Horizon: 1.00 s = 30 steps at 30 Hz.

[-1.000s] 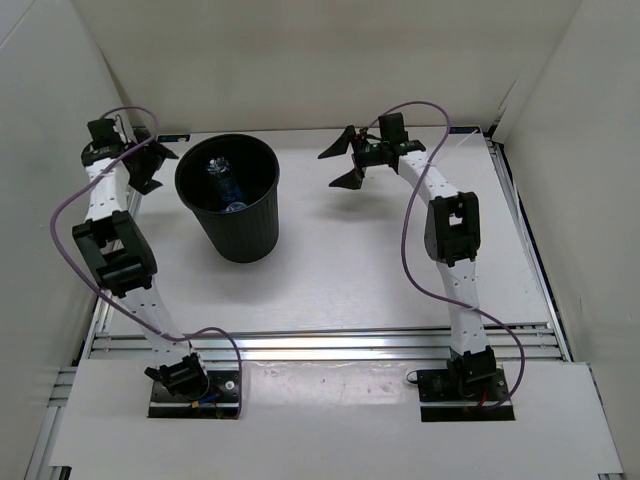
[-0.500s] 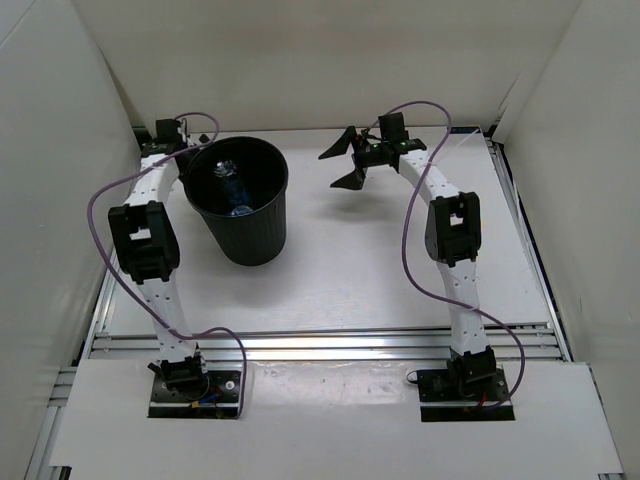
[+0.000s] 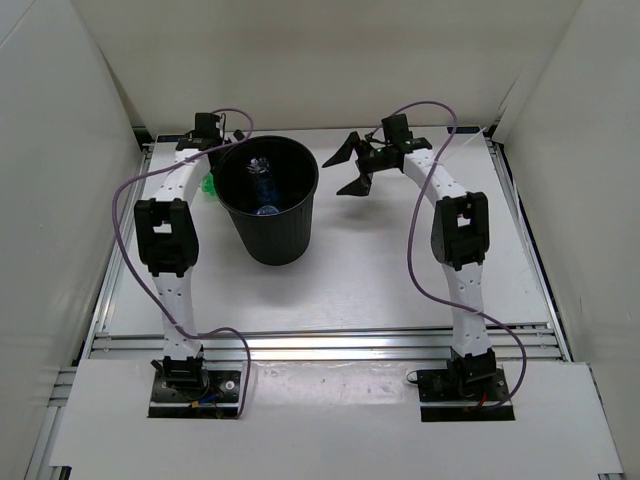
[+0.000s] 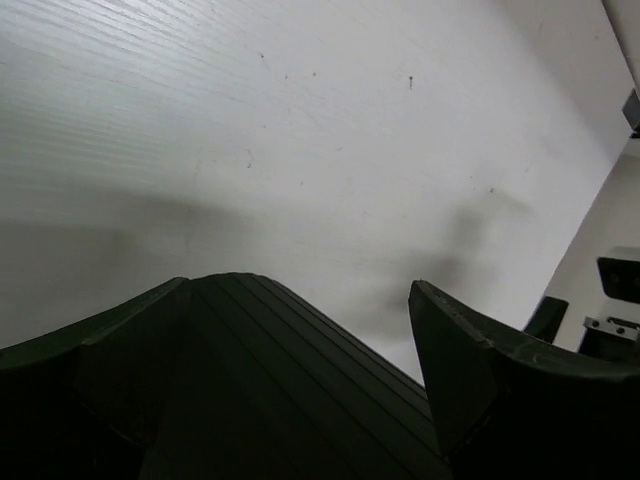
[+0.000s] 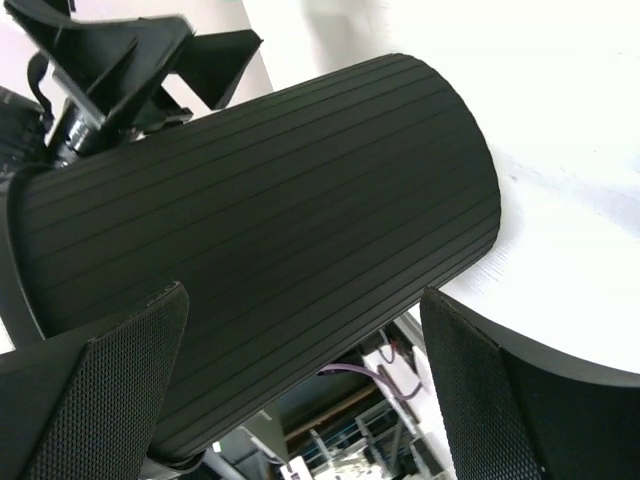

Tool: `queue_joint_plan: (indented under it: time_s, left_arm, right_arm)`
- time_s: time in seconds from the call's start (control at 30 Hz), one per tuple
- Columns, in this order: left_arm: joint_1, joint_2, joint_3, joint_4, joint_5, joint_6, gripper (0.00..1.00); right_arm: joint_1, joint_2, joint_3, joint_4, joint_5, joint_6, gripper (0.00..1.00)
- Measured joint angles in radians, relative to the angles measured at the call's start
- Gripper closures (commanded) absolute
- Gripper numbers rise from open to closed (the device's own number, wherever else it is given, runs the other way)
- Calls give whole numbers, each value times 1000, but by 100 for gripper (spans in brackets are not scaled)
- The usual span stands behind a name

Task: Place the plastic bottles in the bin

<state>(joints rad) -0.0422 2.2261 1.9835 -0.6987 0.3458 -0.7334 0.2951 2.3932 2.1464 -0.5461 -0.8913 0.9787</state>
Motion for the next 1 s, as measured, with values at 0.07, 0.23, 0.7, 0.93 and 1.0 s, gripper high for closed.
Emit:
queue_joint_plan:
  time_s: [0.07,0.23,0.7,0.93,1.0]
  left_arm:
    - [-7,1,2,-6,-43,1,0]
    - [31,-1,34,-42,-242,51,0]
    - [71,141,423,183,-491,480,4]
    - [80,292,422,201,-471,570,4]
    - [86,321,422,198,-459,581,4]
  right_arm:
    - [-3,-16,-13,-11,3,-21,0]
    - [-14,-62,-72,-35,7,-61,0]
    - [-20,-111,-232,-35,-10,-100,0]
    - [-37,-155,-249,-26,-52,-117,0]
    - [-52,-172,-266,-17,-63,-121,0]
